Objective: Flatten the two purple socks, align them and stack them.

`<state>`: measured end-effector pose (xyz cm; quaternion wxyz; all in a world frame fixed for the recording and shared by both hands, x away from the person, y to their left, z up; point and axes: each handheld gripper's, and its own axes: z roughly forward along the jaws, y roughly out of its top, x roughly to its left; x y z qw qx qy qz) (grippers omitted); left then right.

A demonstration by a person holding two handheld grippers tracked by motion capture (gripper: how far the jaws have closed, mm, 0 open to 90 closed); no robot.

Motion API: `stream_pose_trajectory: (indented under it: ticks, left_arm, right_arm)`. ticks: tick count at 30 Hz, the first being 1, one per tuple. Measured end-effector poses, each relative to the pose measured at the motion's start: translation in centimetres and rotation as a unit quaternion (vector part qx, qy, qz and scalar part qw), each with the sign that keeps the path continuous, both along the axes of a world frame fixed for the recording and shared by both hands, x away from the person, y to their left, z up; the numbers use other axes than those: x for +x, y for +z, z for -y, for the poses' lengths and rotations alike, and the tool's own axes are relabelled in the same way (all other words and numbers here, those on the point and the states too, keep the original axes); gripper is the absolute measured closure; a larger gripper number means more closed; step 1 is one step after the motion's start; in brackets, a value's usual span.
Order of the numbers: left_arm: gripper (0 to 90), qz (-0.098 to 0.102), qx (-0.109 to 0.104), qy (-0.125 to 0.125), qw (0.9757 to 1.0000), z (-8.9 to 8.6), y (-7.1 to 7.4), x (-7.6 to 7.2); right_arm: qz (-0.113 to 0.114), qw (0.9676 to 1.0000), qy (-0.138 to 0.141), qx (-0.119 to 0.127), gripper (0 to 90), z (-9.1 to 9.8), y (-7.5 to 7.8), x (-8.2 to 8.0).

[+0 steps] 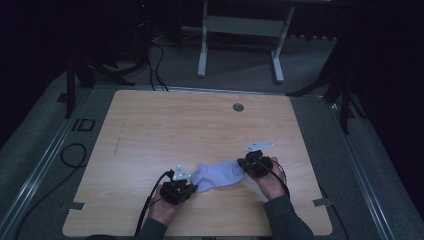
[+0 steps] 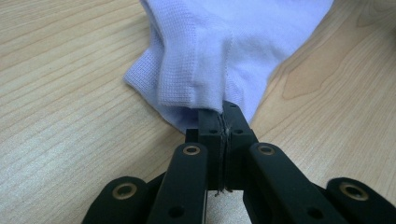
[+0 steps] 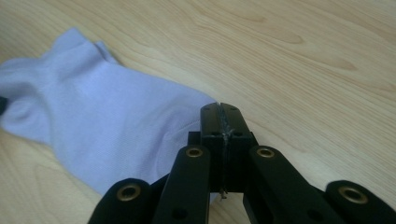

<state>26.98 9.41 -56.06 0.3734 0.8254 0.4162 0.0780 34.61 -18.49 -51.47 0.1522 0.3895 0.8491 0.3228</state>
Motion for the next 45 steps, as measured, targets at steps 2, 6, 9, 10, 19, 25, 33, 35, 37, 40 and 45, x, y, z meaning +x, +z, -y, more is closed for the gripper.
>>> stream_pose_trajectory:
  ticks: [2,6,9,10,19,25,33,35,37,40,45]
  left_arm:
    - [88.7,0.0,0.0,0.0,1.0,0.0,0.0,0.0]
    - [88.7,-0.003,-0.003,0.001,1.0,-0.1,0.0,0.0]
    - [88.7,-0.004,-0.006,0.004,1.0,-0.1,0.0,0.0]
    - [88.6,-0.004,-0.006,0.004,1.0,-0.1,0.0,0.0]
    - [88.4,0.011,-0.011,0.014,0.9998,-0.2,0.2,-0.2]
    - [88.1,0.009,-0.005,0.023,0.9997,-0.5,0.2,-0.1]
    - [87.8,0.003,0.002,0.036,0.9993,-0.8,0.2,0.1]
    - [84.5,0.008,0.005,0.041,0.9991,-0.9,0.2,0.1]
    - [75.4,0.01,0.006,0.047,0.9988,-1.0,0.3,0.1]
    - [64.9,0.017,0.005,0.057,0.9982,-1.4,0.6,0.1]
    - [55.7,0.026,0.001,0.069,0.9973,-2.0,0.9,0.2]
  right_arm:
    - [-0.001,1.0,-0.002,-0.001,89.7,0.2,-0.1,0.1]
    - [-0.005,1.0,-0.005,0.002,89.6,0.3,-0.5,0.1]
    - [-0.007,0.9999,-0.008,0.005,89.6,0.4,-0.8,0.1]
    - [-0.009,0.9999,-0.008,0.005,89.6,0.4,-0.9,0.1]
    - [0.002,0.9999,0.0,0.015,89.3,0.1,-1.0,0.0]
    - [-0.005,0.9999,-0.001,0.012,89.0,0.1,-1.9,0.2]
    - [-0.006,0.9998,-0.006,0.015,88.9,0.3,-2.3,0.3]
    - [-0.006,0.9999,-0.004,0.014,82.0,0.2,-2.3,0.3]
    - [-0.007,0.9999,0.004,0.014,70.5,0.2,-2.4,0.3]
    - [-0.002,0.9998,0.0,0.019,61.9,0.3,-2.2,0.1]
    - [0.007,0.9994,-0.012,0.03,57.2,0.7,-1.8,-0.1]
